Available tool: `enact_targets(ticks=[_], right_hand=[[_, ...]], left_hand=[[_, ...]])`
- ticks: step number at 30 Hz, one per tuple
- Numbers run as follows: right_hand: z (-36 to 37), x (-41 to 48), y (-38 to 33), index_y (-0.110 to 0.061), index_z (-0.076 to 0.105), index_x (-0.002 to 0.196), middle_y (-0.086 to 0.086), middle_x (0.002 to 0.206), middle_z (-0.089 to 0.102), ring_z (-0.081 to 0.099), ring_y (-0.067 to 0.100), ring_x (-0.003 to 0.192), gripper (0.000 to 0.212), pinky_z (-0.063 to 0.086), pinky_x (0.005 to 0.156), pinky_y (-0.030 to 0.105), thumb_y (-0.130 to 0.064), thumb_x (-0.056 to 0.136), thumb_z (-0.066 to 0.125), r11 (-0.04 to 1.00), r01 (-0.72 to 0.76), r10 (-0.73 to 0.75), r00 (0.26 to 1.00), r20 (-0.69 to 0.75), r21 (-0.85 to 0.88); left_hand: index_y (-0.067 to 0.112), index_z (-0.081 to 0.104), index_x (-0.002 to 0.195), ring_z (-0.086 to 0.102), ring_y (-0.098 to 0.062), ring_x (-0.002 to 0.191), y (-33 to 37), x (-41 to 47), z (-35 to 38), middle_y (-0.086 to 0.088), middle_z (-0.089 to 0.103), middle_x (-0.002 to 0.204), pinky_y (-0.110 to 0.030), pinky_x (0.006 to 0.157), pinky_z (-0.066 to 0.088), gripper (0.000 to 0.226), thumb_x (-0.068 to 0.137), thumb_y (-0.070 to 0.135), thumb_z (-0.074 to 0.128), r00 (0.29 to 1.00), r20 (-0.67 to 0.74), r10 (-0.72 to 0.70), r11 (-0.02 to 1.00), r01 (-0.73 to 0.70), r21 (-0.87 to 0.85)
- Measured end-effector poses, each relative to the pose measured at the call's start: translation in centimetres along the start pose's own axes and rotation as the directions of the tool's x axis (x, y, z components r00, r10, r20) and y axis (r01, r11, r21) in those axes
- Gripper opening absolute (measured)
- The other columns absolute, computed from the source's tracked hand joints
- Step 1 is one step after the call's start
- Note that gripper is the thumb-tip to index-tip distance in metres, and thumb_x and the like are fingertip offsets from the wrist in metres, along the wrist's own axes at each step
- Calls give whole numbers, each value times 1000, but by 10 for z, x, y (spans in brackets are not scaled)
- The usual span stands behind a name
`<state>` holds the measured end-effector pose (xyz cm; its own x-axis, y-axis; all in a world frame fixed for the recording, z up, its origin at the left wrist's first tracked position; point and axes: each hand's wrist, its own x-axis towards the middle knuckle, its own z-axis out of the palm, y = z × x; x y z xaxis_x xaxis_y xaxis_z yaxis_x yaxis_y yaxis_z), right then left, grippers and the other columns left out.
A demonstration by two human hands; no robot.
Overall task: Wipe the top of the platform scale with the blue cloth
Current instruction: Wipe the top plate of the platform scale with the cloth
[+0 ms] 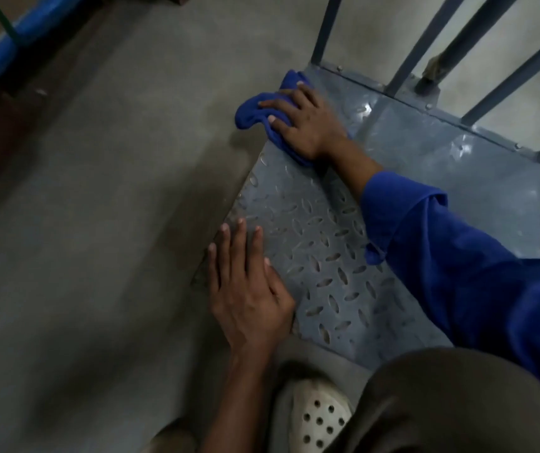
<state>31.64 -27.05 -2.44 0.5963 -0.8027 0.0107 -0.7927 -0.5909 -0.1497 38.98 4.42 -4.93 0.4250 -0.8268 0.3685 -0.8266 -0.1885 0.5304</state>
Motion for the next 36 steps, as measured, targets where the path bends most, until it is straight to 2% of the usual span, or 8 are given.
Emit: enact_targets(ticks=[7,11,16,18,20,27,30,36], right_hand=[[14,-99,-95,-42,49,154,3,157,51,32,35,156,55,22,129,49,-59,105,31,983,181,-181,984,-4,23],[12,-141,-138,-43,50,153,0,158,50,29,33,157,56,23,128,48,-59,103,31,969,239,-242,969,39,66],[20,-174,-178,-43,63,139,0,137,60,45,29,142,52,30,119,47,-62,99,35,943,333,-333,943,-3,10],[23,-178,-187,-42,68,130,2,125,60,50,29,130,47,32,115,48,-65,96,45,935,354,-354,935,-24,0],[24,-178,-191,-40,71,122,2,120,59,52,29,126,41,34,113,49,-63,94,53,930,369,-369,929,-39,-8],[27,-205,-182,-29,77,117,-1,140,60,43,28,145,35,32,123,43,-33,86,61,876,468,-464,884,-57,115],[26,-221,-168,-29,76,120,0,150,57,38,30,152,35,35,121,47,-32,90,58,878,457,-455,889,-47,142],[23,-259,-142,-41,70,135,-8,164,45,33,28,157,44,37,121,50,-29,94,62,886,416,-409,909,-78,205]], left_hand=[[0,76,120,65,-41,124,-23,-7,-4,-18,70,132,-55,110,47,50,78,-11,52,989,-149,-3,955,-41,-294],[4,79,87,68,-35,94,-42,-1,-22,-16,76,100,-40,93,45,36,67,-6,51,972,-233,-31,941,-50,-335],[6,74,74,61,-33,81,-65,12,-60,4,65,77,-33,77,52,27,72,-3,48,896,-333,-293,868,103,-487],[5,74,76,61,-34,81,-73,18,-70,13,62,76,-16,75,43,28,72,-4,47,886,-332,-325,876,149,-459],[8,76,80,61,-31,83,-75,24,-78,25,59,75,-20,73,43,30,74,-2,49,901,-298,-315,888,169,-428],[15,81,117,67,-27,117,-83,33,-64,0,78,123,-49,105,51,35,93,10,55,998,-14,55,944,-56,-326],[17,76,130,64,-27,131,-89,36,-51,-1,71,138,-55,116,43,39,98,13,54,982,112,152,932,-105,-346],[32,61,148,39,-24,155,-99,63,-46,6,55,156,-46,130,25,49,102,38,44,876,426,226,940,-82,-331]])
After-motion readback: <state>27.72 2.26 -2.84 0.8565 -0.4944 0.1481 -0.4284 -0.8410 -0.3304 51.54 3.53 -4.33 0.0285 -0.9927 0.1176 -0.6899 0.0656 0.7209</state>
